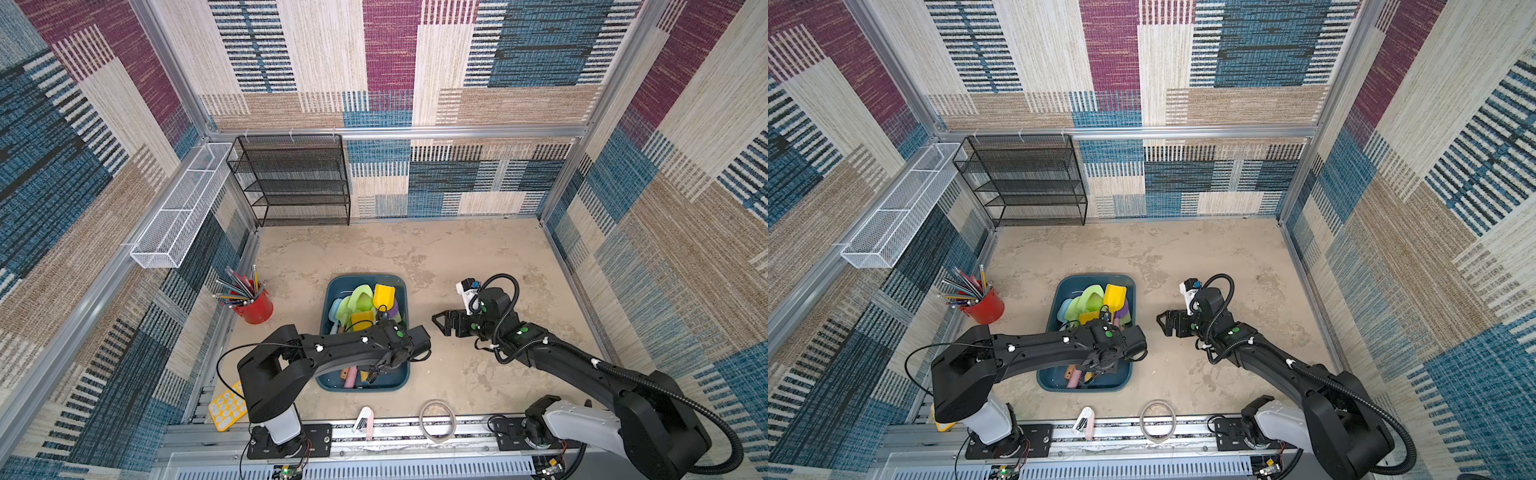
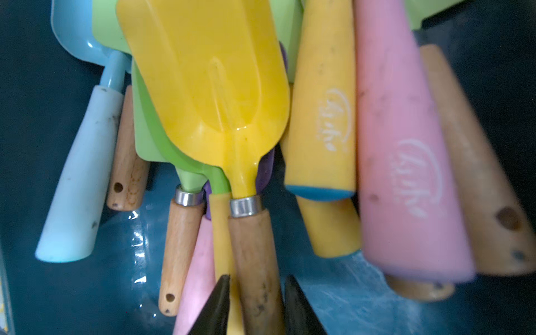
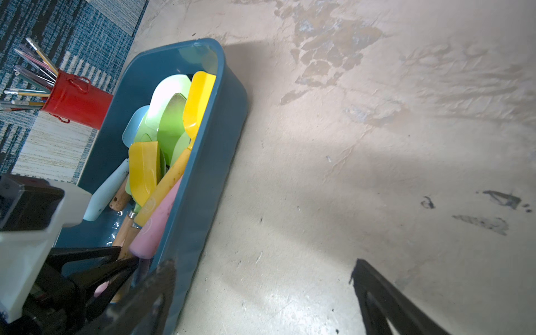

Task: Take the shovel out of the storage box
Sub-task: Pick up the shovel from the storage box.

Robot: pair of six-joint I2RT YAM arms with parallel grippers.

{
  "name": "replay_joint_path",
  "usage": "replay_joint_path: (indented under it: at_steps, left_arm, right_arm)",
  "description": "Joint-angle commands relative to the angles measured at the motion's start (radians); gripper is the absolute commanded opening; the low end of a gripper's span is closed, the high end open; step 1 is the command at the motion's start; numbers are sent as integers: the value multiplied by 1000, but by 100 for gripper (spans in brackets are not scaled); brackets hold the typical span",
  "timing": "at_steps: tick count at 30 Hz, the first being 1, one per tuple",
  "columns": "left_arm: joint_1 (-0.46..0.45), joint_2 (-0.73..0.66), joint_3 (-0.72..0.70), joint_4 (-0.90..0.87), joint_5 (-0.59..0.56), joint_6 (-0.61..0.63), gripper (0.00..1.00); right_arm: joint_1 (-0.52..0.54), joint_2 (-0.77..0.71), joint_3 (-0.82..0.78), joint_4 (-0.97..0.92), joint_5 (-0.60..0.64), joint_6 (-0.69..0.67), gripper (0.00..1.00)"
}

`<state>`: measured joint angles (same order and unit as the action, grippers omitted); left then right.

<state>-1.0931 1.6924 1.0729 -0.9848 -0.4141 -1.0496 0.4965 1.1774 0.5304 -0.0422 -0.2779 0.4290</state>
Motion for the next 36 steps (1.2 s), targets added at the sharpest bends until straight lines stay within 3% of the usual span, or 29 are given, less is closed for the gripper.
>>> replay_joint_path:
  at_steps: [1, 16, 25, 31, 36]
  left_arm:
    - [-1, -1, -5, -36, -17, -30, 33]
    - [-19, -7, -30, -32, 4, -80, 31]
    - [-26, -64, -76, -14, -9, -107, 7]
    - [-22, -161, -103, -15, -45, -92, 6]
    - [17, -220, -112, 29, -22, -3, 7]
  right_arm:
    - [5, 10, 4, 49, -8, 19, 96]
    - [18, 33, 0, 57, -6, 20, 96]
    - [19, -9, 5, 39, 10, 21, 96]
    - [20, -39, 25, 20, 17, 20, 96]
    - [23, -58, 50, 15, -10, 27, 96]
